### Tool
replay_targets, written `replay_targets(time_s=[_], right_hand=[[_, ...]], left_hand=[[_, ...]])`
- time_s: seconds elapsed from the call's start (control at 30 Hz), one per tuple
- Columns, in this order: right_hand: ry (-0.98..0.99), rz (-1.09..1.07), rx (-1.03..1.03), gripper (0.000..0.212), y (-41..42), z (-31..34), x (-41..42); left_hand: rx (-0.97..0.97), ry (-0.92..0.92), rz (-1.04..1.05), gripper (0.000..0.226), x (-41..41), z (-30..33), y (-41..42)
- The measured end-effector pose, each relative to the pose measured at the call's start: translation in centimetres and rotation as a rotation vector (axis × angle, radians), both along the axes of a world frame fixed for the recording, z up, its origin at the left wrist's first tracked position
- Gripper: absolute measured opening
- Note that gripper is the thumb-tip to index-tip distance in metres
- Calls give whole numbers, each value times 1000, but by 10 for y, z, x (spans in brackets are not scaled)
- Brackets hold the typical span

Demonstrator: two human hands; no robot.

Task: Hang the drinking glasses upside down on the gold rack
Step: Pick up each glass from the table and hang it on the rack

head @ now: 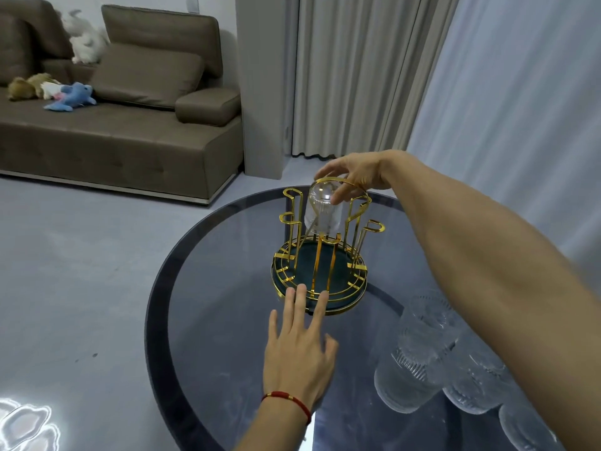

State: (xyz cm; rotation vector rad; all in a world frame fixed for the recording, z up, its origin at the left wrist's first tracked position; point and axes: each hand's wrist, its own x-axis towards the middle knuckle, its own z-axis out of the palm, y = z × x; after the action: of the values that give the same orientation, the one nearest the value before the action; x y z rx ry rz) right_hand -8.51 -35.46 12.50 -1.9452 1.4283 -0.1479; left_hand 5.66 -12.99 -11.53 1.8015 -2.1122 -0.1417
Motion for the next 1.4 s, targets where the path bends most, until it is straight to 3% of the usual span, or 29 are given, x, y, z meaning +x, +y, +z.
replay_targets(time_s=[0.17, 0.3, 0.5, 0.6, 0.7, 0.8, 0.9, 0.97, 1.17, 1.3, 1.4], right_hand=[[-116, -40, 31, 74, 9, -4, -9], [-304, -262, -207, 60, 40, -7, -26], [-129, -323, -674, 47, 157, -18, -45], [-35, -336, -691, 36, 227, -42, -48], [228, -358, -626, 41, 284, -72, -50], [479, -396, -642, 55, 318, -95, -52], [653, -378, -632, 71, 328, -110, -52], [675, -367, -648, 74, 328, -118, -52], [521, -352, -777, 80, 328, -125, -57], [304, -306, -899, 71, 333, -128, -53], [29, -277, -860, 55, 334, -124, -48]], left_hand=[[6, -19, -6, 68, 1, 0, -1], [24, -4, 9, 67, 2, 0, -2], [59, 7, 8, 69, 2, 11, 1], [115, 37, 15, 72, -1, 24, 5], [55, 95, 12, 68, -11, 39, 22], [-67, 390, -97, 50, -27, 54, 42], [131, 825, -244, 54, -41, 72, 62], [273, 939, -317, 66, -46, 75, 71], [271, 707, -442, 102, -45, 70, 70], [91, 616, -399, 100, -48, 66, 70], [26, 706, -298, 88, -43, 75, 67]])
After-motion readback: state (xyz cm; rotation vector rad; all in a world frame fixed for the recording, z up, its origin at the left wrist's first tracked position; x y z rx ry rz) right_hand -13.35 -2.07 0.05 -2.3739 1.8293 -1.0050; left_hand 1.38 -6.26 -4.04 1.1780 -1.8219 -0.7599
